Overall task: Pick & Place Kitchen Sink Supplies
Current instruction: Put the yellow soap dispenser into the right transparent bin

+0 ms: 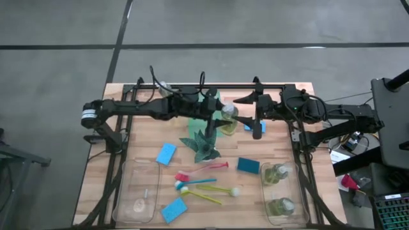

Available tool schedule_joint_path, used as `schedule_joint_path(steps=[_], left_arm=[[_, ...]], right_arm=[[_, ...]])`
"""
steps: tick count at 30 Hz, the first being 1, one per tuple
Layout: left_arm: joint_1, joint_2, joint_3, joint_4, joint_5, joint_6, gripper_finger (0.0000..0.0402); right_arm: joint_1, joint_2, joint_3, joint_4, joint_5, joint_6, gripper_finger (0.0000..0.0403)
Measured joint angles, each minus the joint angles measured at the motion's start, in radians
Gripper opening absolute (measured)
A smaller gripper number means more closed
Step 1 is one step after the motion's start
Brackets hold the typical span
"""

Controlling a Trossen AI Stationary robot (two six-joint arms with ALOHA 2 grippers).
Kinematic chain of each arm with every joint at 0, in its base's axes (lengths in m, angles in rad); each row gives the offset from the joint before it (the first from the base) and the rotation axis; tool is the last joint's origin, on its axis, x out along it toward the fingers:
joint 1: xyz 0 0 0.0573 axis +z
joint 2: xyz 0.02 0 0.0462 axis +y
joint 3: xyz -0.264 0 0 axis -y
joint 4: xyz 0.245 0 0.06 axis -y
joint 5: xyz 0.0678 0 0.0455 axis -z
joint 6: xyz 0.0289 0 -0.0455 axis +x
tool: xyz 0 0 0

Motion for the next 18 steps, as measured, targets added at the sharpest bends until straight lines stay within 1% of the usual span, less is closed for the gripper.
schedule_joint_path(steps=[4, 6, 13, 18], left_arm=[[-0.009, 0.000, 0.000, 0.005, -0.006, -0.001, 0.0218], [-0.013, 0.000, 0.000, 0.011, -0.002, -0.006, 0.0218], [-0.020, 0.000, 0.000, 0.021, -0.002, -0.017, 0.0218], [-0.021, 0.000, 0.000, 0.010, -0.003, -0.018, 0.0218]], right_arm=[[-0.003, 0.000, 0.000, 0.002, -0.001, 0.010, 0.0287], [-0.008, 0.000, 0.000, 0.006, -0.018, 0.027, 0.0283], [-0.010, 0.056, 0.006, 0.034, -0.033, 0.034, 0.0261], [-0.010, 0.101, 0.045, 0.022, -0.037, 0.030, 0.0246]])
